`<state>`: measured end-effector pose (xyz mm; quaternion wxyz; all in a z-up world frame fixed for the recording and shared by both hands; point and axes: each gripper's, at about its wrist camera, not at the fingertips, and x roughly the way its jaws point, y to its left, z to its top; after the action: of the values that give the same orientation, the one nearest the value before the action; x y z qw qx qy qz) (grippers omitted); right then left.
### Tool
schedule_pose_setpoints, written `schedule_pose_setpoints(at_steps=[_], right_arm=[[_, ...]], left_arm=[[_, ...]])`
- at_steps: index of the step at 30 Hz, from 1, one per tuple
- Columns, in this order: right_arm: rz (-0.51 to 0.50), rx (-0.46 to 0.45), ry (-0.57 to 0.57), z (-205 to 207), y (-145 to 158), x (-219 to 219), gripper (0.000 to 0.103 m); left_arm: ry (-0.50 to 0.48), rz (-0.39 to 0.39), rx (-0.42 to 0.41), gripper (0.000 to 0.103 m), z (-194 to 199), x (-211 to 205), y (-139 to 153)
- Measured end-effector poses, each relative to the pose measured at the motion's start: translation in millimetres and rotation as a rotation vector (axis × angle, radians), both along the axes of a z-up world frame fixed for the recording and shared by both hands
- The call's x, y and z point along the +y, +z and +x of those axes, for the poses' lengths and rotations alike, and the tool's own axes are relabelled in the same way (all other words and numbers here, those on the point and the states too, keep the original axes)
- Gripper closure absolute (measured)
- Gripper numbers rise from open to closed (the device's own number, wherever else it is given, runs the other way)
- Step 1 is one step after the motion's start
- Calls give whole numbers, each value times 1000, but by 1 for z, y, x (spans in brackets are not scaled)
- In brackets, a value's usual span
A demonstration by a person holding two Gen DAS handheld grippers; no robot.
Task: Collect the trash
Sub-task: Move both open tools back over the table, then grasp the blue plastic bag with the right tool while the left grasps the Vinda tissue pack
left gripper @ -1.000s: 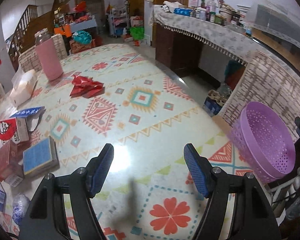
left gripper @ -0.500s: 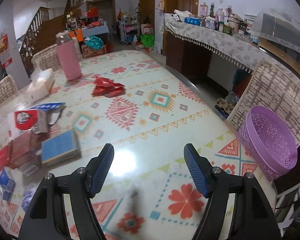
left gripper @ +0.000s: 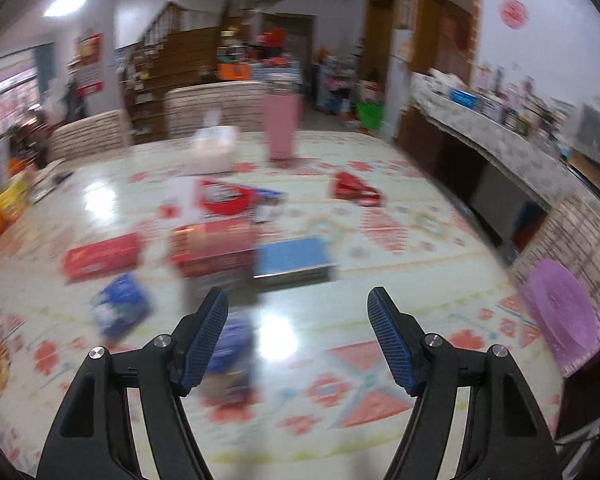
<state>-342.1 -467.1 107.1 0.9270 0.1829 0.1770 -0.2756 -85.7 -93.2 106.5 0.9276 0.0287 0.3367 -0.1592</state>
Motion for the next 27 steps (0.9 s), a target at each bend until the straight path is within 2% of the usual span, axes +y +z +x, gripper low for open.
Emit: schedule_pose_setpoints(at_steps=[7, 15, 20, 24, 27], right_arm=[[22, 40, 154, 25, 1, 61, 10], [-24, 116, 299, 58, 1, 132, 9], [0, 166, 419, 90, -5, 173, 9], [60, 228, 550, 131, -19, 208, 9], [105, 269, 654, 164, -28, 238, 9]], left_arm=[[190, -30, 44, 31, 0, 108, -17], [277, -42, 82, 31, 11, 181, -37], [202, 6, 71, 28, 36, 191, -40], [76, 88, 67, 27, 65, 176, -47], [-3, 91, 100, 27, 84, 165, -54]])
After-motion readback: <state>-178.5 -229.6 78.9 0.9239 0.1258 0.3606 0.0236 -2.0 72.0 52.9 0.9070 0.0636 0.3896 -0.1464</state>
